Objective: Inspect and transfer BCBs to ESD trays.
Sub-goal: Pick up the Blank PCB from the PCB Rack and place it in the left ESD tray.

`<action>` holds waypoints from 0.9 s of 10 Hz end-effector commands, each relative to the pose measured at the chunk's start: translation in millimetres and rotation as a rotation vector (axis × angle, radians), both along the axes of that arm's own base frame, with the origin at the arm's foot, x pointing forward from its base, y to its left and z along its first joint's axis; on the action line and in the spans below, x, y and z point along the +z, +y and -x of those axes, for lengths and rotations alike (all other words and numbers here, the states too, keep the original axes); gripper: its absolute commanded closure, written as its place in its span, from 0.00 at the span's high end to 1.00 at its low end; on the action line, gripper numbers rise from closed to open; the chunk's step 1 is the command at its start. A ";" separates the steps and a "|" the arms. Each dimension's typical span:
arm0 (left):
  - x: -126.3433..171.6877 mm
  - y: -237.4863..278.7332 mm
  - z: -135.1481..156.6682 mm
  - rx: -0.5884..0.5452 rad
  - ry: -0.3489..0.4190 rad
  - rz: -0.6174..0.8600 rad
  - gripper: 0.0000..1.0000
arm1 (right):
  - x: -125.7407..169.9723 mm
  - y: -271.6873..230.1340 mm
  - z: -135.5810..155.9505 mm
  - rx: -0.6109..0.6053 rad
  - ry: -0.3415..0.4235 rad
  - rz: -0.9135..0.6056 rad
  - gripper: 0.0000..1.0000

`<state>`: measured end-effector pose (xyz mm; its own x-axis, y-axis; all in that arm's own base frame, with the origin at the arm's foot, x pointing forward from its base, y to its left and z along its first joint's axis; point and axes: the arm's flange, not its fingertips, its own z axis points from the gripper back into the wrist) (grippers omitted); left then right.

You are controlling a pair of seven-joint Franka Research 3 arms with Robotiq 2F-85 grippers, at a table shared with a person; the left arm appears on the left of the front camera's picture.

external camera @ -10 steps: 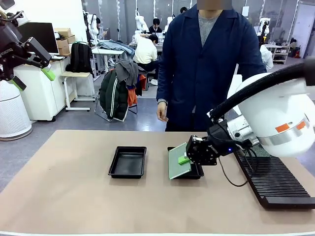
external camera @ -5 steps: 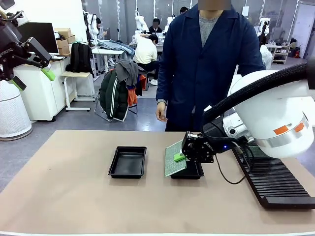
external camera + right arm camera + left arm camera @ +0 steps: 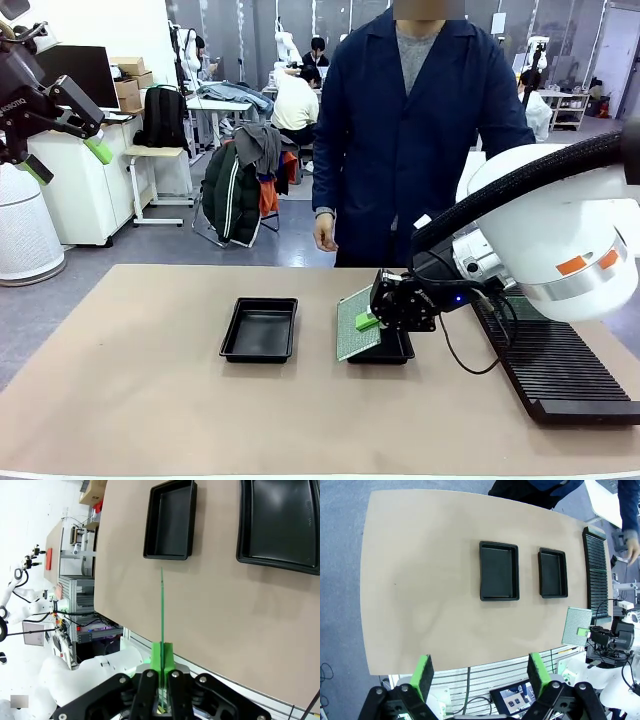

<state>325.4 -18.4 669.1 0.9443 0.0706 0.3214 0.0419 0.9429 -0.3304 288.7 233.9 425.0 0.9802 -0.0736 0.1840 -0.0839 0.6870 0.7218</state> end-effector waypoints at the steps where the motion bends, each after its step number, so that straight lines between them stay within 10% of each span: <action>1: -1.9 1.5 -0.8 -0.014 -0.009 0.006 1.00 | -21.0 -46.7 71.0 -0.019 0.006 0.014 0.03; 5: -1.9 1.5 -0.8 -0.014 -0.009 0.006 1.00 | -17.4 -50.8 67.2 -0.021 -0.047 -0.010 0.03; 9: -1.9 1.5 -0.8 -0.014 -0.009 0.006 1.00 | -22.5 -23.6 -17.4 -0.007 -0.041 -0.027 0.03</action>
